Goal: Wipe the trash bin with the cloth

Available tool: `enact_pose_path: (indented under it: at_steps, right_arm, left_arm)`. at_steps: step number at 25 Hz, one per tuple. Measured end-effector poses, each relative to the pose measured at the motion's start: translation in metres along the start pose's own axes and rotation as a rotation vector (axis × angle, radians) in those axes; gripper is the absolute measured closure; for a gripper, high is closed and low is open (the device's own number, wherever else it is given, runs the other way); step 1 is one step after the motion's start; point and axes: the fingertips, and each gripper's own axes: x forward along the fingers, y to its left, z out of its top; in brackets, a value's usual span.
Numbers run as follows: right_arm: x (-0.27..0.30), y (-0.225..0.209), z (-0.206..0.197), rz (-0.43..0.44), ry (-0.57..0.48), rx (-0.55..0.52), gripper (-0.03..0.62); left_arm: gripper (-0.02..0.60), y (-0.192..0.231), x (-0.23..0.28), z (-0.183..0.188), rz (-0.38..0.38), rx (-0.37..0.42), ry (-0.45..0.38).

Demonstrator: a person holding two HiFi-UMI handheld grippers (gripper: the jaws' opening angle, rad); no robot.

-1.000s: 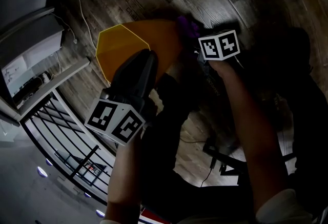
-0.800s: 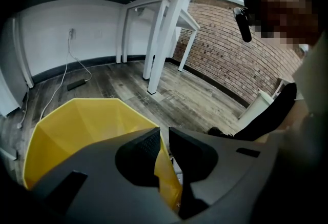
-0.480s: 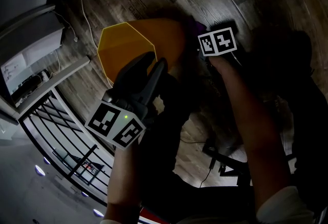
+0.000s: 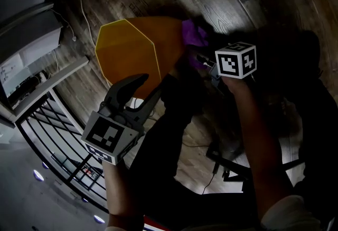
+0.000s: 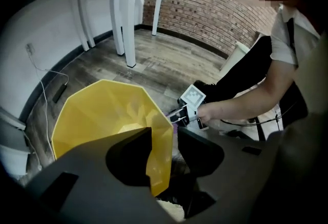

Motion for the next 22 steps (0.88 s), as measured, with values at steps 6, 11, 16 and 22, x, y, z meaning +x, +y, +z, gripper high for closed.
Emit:
enact_pose_path:
  at_steps: [6, 11, 16, 22]
  right_arm:
    - [-0.012, 0.04, 0.012, 0.124, -0.061, 0.001, 0.41]
    - [-0.019, 0.053, 0.027, 0.158, -0.081, -0.03, 0.409]
    - [-0.028, 0.062, 0.038, 0.185, -0.118, -0.027, 0.408]
    - [-0.04, 0.081, 0.051, 0.239, -0.145, -0.078, 0.41]
  left_arm:
    - [0.536, -0.008, 0.014, 0.0, -0.049, -0.075, 0.04]
    - [0.552, -0.009, 0.024, 0.013, -0.062, -0.146, 0.003]
    - [0.551, 0.006, 0.031, 0.042, -0.011, -0.234, -0.113]
    - [0.551, 0.029, 0.032, 0.068, 0.084, -0.358, -0.26]
